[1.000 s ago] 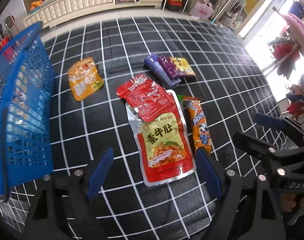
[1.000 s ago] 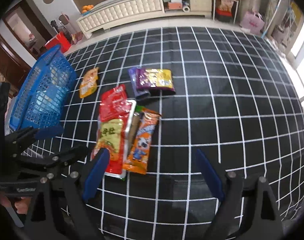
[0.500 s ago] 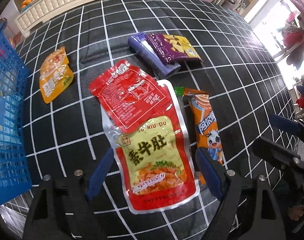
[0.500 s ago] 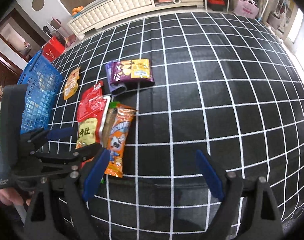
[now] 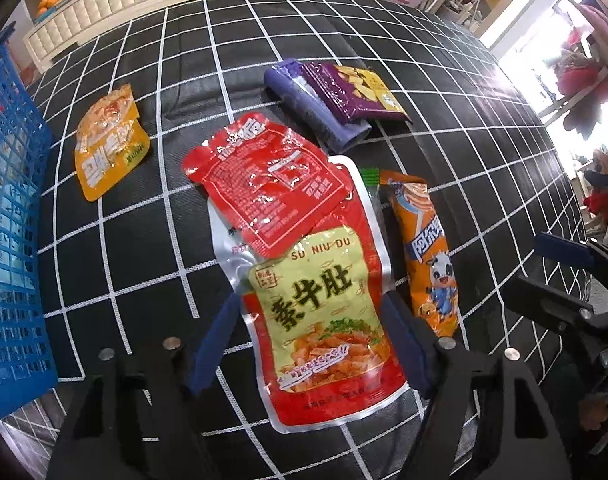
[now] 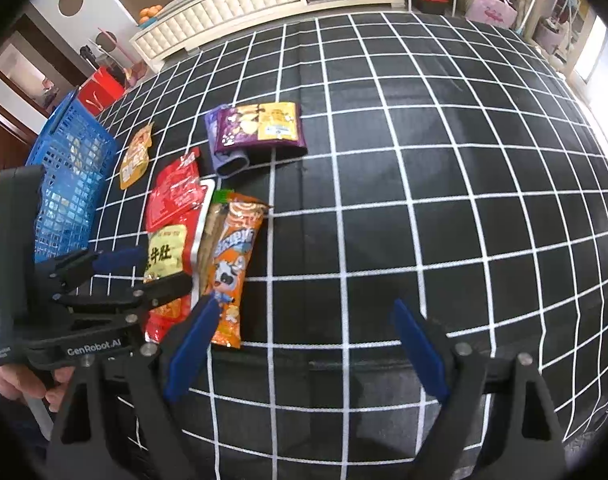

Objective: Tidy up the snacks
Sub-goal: 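Grasp the red Su Niu Du pouch with the left tool while the right tool grasps a brown snack bar, then lift the red pouch with the left tool while the right tool carries the cracker pack toward the basket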

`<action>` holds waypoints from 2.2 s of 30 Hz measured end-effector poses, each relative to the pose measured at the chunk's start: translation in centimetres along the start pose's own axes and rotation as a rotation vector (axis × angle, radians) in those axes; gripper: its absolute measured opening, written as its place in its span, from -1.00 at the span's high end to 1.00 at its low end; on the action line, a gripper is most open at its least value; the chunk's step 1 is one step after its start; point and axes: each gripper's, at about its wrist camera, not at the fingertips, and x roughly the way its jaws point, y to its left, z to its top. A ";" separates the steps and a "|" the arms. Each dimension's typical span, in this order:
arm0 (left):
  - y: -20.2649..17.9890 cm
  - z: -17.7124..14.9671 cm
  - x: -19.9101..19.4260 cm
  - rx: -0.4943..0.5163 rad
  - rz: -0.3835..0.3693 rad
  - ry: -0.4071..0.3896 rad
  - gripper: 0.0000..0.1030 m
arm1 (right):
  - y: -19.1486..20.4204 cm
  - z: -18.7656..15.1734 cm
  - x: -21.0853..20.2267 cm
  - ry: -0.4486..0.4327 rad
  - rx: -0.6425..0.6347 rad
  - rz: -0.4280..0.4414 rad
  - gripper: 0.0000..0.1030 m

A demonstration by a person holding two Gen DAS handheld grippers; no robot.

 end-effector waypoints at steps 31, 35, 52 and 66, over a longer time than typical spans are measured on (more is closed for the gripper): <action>5.2 -5.4 -10.3 -0.051 0.030 -0.160 0.32 | 9.6 1.4 1.7 0.038 -0.052 0.068 -0.76; 7.0 -6.4 -10.9 -0.098 0.027 -0.177 0.32 | 10.7 1.9 3.5 0.080 -0.020 0.054 -0.76; 7.3 -6.6 -10.7 -0.029 0.085 -0.197 0.32 | 12.5 2.5 7.5 0.109 0.023 -0.056 -0.37; 6.4 -7.8 -12.7 -0.020 0.090 -0.229 0.32 | 11.6 1.1 5.4 0.043 -0.013 0.032 0.71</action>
